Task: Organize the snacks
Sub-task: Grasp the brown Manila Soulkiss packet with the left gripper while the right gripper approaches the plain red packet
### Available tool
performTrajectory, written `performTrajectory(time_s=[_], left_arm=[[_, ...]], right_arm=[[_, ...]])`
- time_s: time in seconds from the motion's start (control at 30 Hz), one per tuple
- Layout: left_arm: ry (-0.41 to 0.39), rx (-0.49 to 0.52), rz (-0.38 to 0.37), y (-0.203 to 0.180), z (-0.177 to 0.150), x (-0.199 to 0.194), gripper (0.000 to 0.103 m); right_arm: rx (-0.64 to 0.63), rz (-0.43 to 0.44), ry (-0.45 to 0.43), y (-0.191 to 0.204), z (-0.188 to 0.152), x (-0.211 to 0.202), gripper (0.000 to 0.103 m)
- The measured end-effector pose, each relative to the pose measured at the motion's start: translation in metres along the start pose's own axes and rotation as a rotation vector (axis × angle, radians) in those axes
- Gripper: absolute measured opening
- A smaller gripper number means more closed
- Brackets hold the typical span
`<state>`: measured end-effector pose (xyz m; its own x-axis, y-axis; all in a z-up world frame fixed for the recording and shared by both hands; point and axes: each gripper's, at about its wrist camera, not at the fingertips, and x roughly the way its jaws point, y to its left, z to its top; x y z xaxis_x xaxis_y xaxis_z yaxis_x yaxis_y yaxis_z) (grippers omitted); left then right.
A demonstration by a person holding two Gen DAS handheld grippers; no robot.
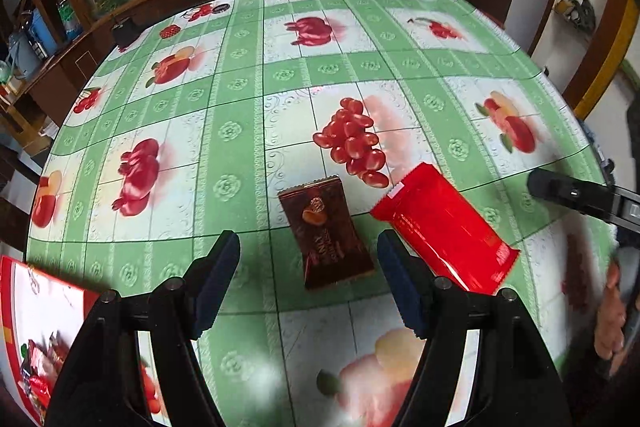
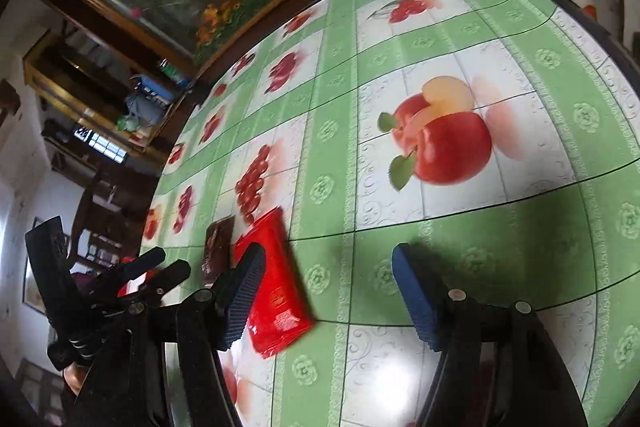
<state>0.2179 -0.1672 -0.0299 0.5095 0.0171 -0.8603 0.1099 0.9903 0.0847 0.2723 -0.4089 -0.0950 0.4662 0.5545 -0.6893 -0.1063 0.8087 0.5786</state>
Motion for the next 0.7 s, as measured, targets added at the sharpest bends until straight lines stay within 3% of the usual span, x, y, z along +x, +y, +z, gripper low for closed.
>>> performTrajectory(time_s=[0.17, 0.33, 0.47, 0.7], left_arm=[[0.024, -0.020, 0.014, -0.003, 0.000, 0.017, 0.071], [0.046, -0.056, 0.025, -0.002, -0.004, 0.031, 0.071], [0.033, -0.121, 0.005, 0.010, -0.008, 0.037, 0.074], [0.022, -0.158, 0.010, 0.039, -0.023, 0.032, 0.074]], right_arm=[[-0.103, -0.068, -0.041, 0.021, -0.006, 0.002, 0.069], [-0.130, -0.126, -0.019, 0.025, -0.007, 0.012, 0.069], [-0.160, -0.113, -0.023, 0.030, -0.010, 0.012, 0.069], [-0.356, -0.162, 0.014, 0.067, -0.034, 0.027, 0.069]])
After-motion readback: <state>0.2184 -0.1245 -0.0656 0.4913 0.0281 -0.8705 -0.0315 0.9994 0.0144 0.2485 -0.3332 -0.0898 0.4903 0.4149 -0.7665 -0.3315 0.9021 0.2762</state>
